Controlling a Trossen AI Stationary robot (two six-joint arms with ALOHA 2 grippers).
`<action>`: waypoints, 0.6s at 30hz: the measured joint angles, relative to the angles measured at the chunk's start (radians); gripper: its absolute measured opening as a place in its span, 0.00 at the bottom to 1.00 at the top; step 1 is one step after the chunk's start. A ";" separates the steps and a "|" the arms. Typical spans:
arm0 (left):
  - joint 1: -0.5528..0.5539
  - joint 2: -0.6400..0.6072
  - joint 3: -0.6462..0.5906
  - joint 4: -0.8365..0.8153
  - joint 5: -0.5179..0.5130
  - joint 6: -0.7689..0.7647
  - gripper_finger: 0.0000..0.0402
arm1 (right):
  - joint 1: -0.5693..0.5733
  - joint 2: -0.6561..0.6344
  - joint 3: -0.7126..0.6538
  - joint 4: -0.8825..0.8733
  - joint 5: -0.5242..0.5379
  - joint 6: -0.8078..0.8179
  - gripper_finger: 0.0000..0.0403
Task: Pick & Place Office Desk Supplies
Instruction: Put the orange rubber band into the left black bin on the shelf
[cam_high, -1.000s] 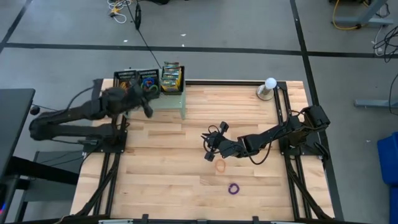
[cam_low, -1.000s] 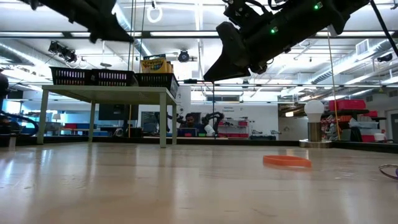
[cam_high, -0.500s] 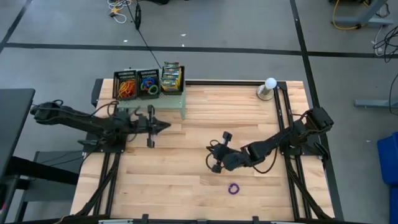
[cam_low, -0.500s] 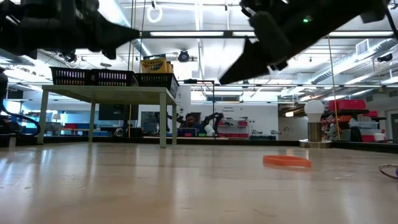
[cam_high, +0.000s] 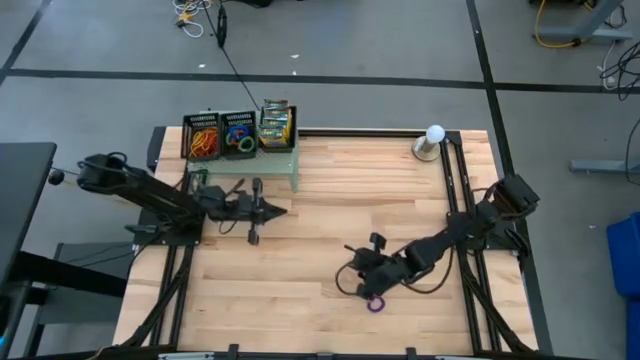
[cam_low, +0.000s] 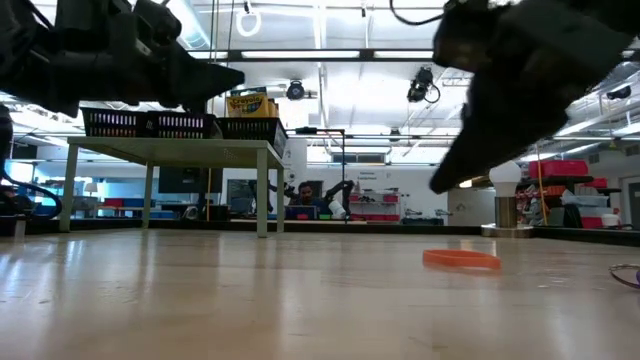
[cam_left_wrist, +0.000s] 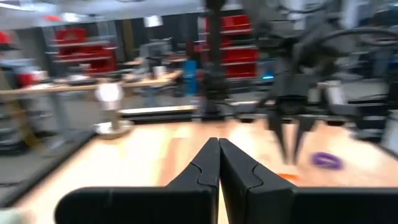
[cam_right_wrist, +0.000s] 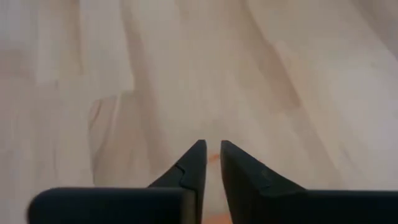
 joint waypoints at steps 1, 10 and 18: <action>-0.003 0.025 0.000 0.024 0.030 -0.010 0.01 | 0.011 0.000 0.000 -0.005 -0.002 0.006 0.14; -0.082 0.214 0.000 0.153 -0.012 -0.029 0.02 | -0.027 0.012 0.000 -0.180 -0.033 0.081 0.23; -0.090 0.273 0.014 0.187 -0.075 -0.083 0.03 | -0.131 0.088 0.002 -0.105 -0.190 0.007 0.21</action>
